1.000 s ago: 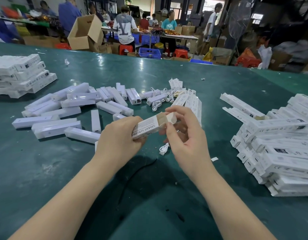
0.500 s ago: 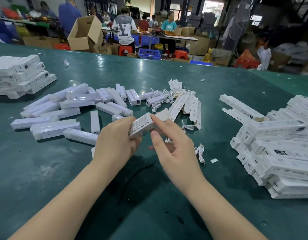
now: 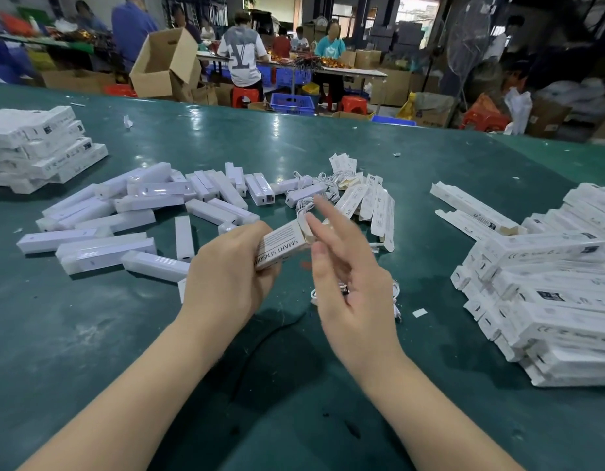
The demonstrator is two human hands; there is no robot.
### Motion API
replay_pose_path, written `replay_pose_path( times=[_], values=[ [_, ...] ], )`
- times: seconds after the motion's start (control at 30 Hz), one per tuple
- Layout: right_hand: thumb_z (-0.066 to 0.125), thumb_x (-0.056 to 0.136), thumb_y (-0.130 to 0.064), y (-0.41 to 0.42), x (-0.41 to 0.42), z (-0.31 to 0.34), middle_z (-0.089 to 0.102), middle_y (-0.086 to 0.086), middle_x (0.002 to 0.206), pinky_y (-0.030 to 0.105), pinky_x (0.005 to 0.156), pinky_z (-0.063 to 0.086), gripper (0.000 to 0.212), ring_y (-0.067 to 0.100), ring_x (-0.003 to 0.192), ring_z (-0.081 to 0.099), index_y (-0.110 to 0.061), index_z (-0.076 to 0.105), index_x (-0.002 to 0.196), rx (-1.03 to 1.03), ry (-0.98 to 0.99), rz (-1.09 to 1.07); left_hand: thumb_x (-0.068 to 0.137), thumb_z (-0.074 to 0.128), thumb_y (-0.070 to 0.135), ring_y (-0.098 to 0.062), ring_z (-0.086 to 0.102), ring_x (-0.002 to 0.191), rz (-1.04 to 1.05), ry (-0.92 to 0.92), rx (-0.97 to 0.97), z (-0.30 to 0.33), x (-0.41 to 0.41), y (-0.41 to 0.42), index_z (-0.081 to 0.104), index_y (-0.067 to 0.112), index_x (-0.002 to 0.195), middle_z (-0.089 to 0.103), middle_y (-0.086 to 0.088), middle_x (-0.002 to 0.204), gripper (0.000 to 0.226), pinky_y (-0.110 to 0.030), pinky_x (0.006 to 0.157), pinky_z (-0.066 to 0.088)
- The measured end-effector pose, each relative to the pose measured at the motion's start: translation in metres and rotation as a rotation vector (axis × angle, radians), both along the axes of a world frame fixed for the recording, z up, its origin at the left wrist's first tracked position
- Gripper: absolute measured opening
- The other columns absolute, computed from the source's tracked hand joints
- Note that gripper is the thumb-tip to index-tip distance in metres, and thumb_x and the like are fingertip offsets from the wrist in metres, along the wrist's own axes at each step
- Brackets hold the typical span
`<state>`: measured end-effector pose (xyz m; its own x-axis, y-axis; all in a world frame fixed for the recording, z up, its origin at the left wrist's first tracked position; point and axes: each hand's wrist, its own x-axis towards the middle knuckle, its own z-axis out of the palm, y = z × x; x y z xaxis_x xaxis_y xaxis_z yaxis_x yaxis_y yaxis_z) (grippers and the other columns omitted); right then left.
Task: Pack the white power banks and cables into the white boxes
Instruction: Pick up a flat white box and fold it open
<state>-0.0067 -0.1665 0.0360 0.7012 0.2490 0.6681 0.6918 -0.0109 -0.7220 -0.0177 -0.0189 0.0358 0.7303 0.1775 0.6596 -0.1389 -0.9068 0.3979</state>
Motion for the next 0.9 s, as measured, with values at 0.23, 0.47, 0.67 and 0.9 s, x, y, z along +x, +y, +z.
replay_pose_path(
  times=[0.23, 0.47, 0.67, 0.9],
  values=[
    [0.069, 0.09, -0.014, -0.002, 0.003, 0.006, 0.076, -0.01, 0.083, 0.018, 0.067, 0.055, 0.011, 0.0, 0.073, 0.068, -0.019, 0.075, 0.097, 0.302, 0.414, 0.034, 0.063, 0.077, -0.001, -0.029, 0.049, 0.053, 0.031, 0.003, 0.139, 0.001, -0.002, -0.004, 0.063, 0.009, 0.077, 0.056, -0.004, 0.065, 0.022, -0.03, 0.046, 0.035],
    [0.065, 0.093, -0.011, -0.004, 0.006, 0.006, 0.077, -0.008, 0.088, 0.02, 0.066, 0.056, 0.02, 0.002, 0.071, 0.068, -0.027, 0.076, 0.096, 0.324, 0.445, 0.043, 0.06, 0.077, 0.0, -0.028, 0.049, 0.053, 0.045, -0.014, 0.149, 0.0, -0.001, -0.004, 0.064, 0.011, 0.077, 0.057, -0.002, 0.064, 0.023, -0.027, 0.048, 0.03],
    [0.064, 0.093, -0.006, 0.0, 0.005, 0.006, 0.075, 0.004, 0.089, 0.018, 0.063, 0.055, 0.025, 0.004, 0.072, 0.065, -0.027, 0.078, 0.095, 0.348, 0.458, 0.086, 0.058, 0.078, 0.0, -0.029, 0.052, 0.052, 0.057, 0.016, 0.119, -0.001, -0.001, -0.006, 0.067, 0.014, 0.079, 0.058, 0.0, 0.063, 0.028, -0.026, 0.049, 0.032],
    [0.058, 0.091, -0.036, 0.011, -0.005, -0.004, 0.051, -0.017, 0.143, 0.043, 0.096, 0.053, 0.03, -0.008, 0.132, 0.042, -0.045, 0.062, 0.12, 0.149, 0.364, 0.105, 0.067, 0.076, 0.003, -0.03, 0.046, 0.052, 0.069, -0.006, 0.053, -0.001, 0.001, -0.004, 0.062, 0.012, 0.076, 0.057, -0.001, 0.064, 0.019, -0.027, 0.05, 0.034]
  ],
)
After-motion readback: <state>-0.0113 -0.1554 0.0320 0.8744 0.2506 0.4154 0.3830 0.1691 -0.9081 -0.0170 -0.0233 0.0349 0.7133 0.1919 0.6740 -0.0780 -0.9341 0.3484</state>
